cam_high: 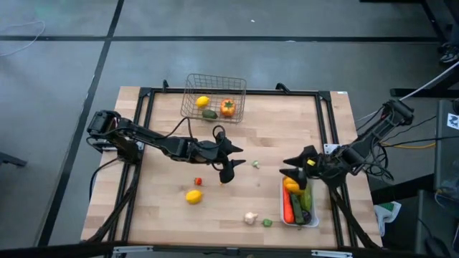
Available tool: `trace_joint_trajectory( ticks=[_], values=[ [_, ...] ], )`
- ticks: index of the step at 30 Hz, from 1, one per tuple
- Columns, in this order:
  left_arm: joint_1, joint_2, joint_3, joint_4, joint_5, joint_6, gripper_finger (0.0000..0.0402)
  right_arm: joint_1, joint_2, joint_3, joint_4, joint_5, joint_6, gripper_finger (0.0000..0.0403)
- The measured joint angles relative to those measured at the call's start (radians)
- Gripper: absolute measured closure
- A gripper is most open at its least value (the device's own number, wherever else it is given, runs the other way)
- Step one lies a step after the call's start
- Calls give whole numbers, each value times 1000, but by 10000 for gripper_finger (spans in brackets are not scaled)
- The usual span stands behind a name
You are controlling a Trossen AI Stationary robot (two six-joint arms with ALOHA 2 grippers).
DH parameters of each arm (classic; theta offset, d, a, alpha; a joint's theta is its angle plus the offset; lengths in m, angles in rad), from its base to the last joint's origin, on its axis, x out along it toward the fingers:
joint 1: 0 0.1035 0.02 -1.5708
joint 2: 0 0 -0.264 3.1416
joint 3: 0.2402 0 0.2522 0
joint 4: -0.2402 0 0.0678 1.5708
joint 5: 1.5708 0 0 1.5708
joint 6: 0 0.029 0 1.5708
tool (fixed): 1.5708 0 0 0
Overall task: Sort produce into baskets
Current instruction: Put the mushroom into the white bin
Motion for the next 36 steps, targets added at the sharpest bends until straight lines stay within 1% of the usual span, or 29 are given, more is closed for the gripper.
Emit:
trace_joint_trajectory(
  ticks=[6,10,20,23,26,30,36],
  values=[
    [8,0,0,0,0,-1,199,-108,20,0,-1,-75,-140,127],
    [18,0,0,0,0,-3,199,-178,57,0,13,-134,-221,127],
    [27,0,0,-23,0,33,199,-342,237,0,178,-337,-498,127],
    [27,-1,0,-55,0,37,199,-390,293,0,190,-392,-550,127],
    [27,-1,0,-76,0,45,199,-433,347,0,197,-421,-589,127],
    [27,-1,0,-87,0,49,199,-471,419,0,240,-446,-691,127],
    [27,-1,0,-105,0,49,199,-512,516,0,284,-447,-753,127]
  ],
)
